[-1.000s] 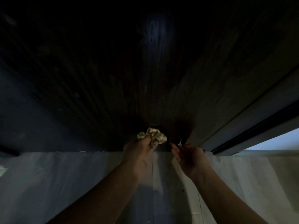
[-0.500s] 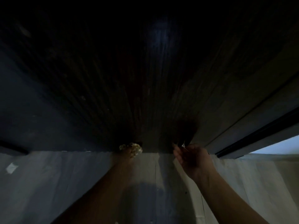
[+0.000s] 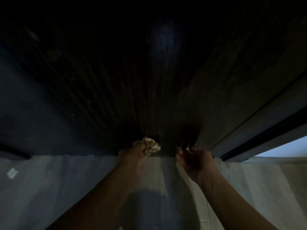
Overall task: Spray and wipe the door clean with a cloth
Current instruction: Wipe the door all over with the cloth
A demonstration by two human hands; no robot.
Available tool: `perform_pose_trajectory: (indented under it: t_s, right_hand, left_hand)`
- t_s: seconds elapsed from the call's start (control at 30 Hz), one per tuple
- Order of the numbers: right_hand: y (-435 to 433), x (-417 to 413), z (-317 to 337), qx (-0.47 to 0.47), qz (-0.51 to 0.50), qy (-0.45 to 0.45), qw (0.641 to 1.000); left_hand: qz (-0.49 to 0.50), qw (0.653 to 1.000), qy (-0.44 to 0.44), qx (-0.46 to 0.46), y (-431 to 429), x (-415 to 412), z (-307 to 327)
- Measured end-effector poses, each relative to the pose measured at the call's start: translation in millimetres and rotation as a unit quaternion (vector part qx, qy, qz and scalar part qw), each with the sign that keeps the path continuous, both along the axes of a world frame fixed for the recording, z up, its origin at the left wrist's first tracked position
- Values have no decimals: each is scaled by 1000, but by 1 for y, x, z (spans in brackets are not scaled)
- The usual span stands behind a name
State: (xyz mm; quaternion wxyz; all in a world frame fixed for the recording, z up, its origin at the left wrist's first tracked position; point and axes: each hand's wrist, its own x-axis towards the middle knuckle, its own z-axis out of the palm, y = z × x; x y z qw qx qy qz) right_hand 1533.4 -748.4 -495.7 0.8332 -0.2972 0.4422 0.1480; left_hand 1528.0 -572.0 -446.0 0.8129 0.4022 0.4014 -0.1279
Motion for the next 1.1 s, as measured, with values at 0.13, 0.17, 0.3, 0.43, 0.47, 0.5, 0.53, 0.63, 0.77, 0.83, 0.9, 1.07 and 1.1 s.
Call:
perform_pose_trajectory:
  t_s: [0.13, 0.17, 0.3, 0.43, 0.47, 0.5, 0.53, 0.63, 0.77, 0.83, 0.9, 1.07, 1.1]
  right_hand:
    - [4, -4, 10, 1, -1, -7, 1000]
    - [4, -5, 14, 2, -1, -8, 1000]
    - [5, -8, 33, -2, -7, -21, 1000]
    - [10, -13, 52, -24, -1, -32, 999]
    - [12, -14, 60, -24, 4, -34, 999]
    - [14, -14, 69, -24, 9, -37, 999]
    - [15, -15, 80, -22, 12, -43, 999]
    - [19, -19, 115, -19, 29, -69, 997]
    - [25, -27, 166, -20, 48, -116, 992]
    - [30, -32, 192, -20, 48, -136, 989]
    - [34, -36, 216, -29, 53, -152, 987]
    - [48, -58, 274, -111, 144, -260, 948]
    - [52, -63, 287, -124, 161, -296, 933]
  left_hand:
    - [-31, 992, -107, 55, 12, 15, 46]
    - [-28, 990, -117, 67, 13, 13, 52]
    - [-25, 993, -46, 108, 8, 2, 37]
    - [-23, 993, -41, 109, 5, 0, 51]
    - [-28, 991, -64, 116, 7, 2, 68]
    - [-33, 988, -96, 116, 9, 6, 85]
    - [-34, 986, -132, 99, 11, 9, 104]
    - [6, 979, -194, 57, 13, 13, 153]
    - [68, 973, -183, 122, 0, 1, 171]
    - [72, 976, -160, 132, -4, -5, 168]
    - [68, 978, -132, 145, -3, -12, 171]
    - [-25, 965, -216, 145, 3, -44, 216]
    - [-44, 959, -244, 138, 3, -51, 228]
